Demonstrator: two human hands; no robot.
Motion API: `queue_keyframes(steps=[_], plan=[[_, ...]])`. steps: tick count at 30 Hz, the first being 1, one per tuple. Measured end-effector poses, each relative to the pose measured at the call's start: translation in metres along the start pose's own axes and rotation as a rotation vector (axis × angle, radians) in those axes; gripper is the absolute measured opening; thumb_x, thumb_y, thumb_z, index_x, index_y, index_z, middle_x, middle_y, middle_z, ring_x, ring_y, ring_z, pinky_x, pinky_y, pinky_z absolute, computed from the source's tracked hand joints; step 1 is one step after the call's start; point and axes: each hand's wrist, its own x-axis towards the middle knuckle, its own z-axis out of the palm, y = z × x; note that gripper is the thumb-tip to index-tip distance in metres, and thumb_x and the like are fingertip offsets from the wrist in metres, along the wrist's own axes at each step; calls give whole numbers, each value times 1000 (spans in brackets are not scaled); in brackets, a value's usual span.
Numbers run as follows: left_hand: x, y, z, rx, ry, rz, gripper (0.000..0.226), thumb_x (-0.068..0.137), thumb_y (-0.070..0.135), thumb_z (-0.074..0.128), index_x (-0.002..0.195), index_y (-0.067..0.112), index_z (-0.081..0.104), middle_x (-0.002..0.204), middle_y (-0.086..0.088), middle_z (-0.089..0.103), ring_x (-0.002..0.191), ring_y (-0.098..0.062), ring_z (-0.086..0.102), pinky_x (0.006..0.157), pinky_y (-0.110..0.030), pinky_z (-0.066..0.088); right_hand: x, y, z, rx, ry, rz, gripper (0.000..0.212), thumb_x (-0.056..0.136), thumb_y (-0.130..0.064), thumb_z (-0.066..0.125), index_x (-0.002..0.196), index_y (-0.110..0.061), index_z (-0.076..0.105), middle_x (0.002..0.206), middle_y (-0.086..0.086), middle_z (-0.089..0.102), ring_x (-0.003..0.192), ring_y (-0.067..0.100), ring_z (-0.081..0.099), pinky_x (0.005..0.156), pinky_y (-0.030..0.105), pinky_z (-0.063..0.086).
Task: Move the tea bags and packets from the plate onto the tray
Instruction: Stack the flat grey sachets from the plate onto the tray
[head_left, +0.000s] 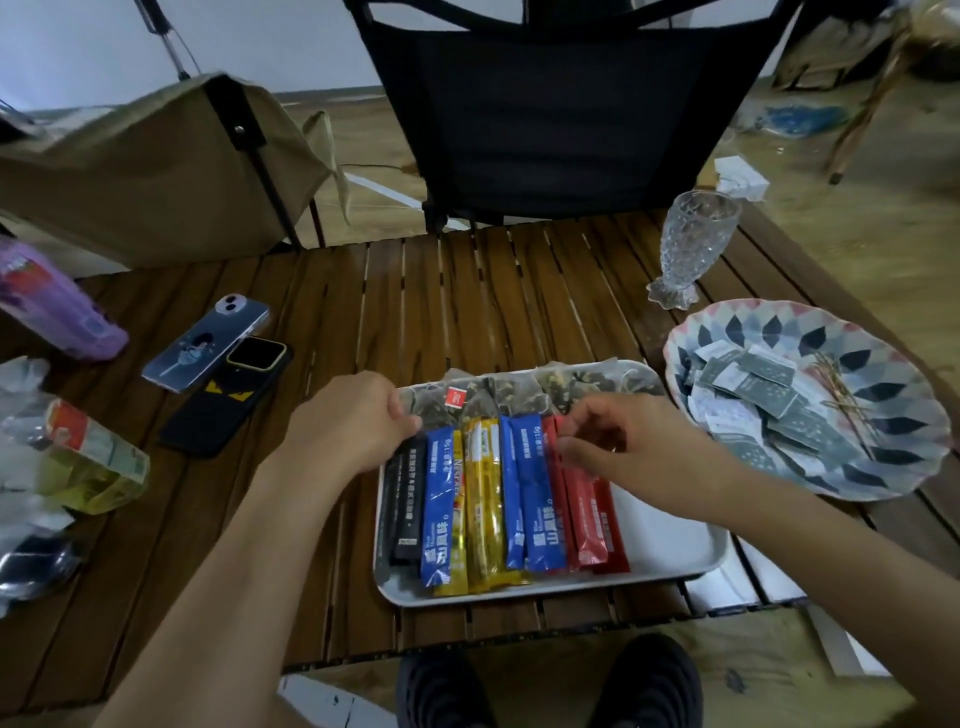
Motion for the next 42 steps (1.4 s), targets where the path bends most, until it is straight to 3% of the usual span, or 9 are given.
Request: queue_keyframes(steps=[5, 11, 15, 21, 24, 28, 33, 37, 42], plan=[[-4, 18, 4, -20, 141, 127, 22, 97, 53, 53, 89, 33, 59, 80, 9, 64, 73, -5, 62, 69, -35, 57, 1, 19, -34, -201, 173, 13, 8, 90, -32, 70, 90, -25, 68, 82, -13, 70, 75, 1, 65, 69, 20, 54], [-10, 54, 23, 23, 193, 298, 29, 97, 56, 49, 82, 33, 58, 75, 11, 64, 69, -2, 61, 63, -34, 57, -5, 89, -98, -453, 466, 292, 15, 91, -34, 67, 99, -22, 69, 98, -2, 73, 88, 18, 68, 75, 30, 52], [-9, 65, 33, 56, 221, 346, 29, 95, 60, 49, 83, 35, 55, 82, 14, 60, 71, 0, 60, 61, -30, 57, -3, 123, -107, -494, 436, 463, 45, 90, -47, 65, 123, -17, 62, 129, 12, 61, 118, 32, 55, 90, 39, 46], [-8, 65, 33, 35, 189, 368, 27, 94, 59, 50, 85, 34, 56, 78, 16, 63, 71, 3, 60, 57, -21, 51, 10, 143, -111, -478, 410, 554, 74, 86, -62, 61, 138, -10, 49, 130, 14, 62, 123, 36, 52, 97, 43, 47], [-7, 63, 33, 45, 184, 367, 27, 95, 58, 49, 85, 35, 56, 76, 16, 63, 71, 3, 61, 59, -22, 54, 13, 138, -118, -377, 402, 543, 65, 88, -47, 69, 138, -9, 53, 134, 10, 60, 113, 28, 60, 85, 34, 51], [-5, 63, 33, 31, 174, 360, 25, 94, 57, 50, 85, 35, 55, 76, 16, 63, 70, 3, 61, 55, -18, 49, 10, 138, -115, -405, 465, 448, 29, 93, -35, 66, 115, -18, 70, 123, 3, 68, 59, 9, 57, 47, 19, 37], [-6, 62, 32, 29, 193, 363, 24, 95, 56, 51, 85, 34, 54, 76, 16, 62, 71, 2, 60, 56, -20, 48, 3, 140, -120, -455, 639, 347, 17, 92, -33, 68, 86, -21, 78, 79, -7, 73, 60, 10, 62, 54, 27, 51], [-7, 59, 30, 17, 206, 368, 24, 97, 55, 51, 84, 34, 54, 76, 14, 62, 70, 0, 60, 54, -19, 46, -2, 116, -126, -418, 745, 205, 12, 90, -21, 70, 92, -16, 80, 93, 1, 75, 76, 14, 65, 73, 28, 52], [-9, 56, 27, 3, 205, 375, 23, 98, 52, 52, 85, 34, 54, 77, 15, 61, 71, 0, 60, 54, -19, 43, -23, 43, -98, -335, 426, -29, 9, 84, -32, 75, 90, -27, 79, 86, -16, 72, 75, -1, 67, 72, 14, 55]])
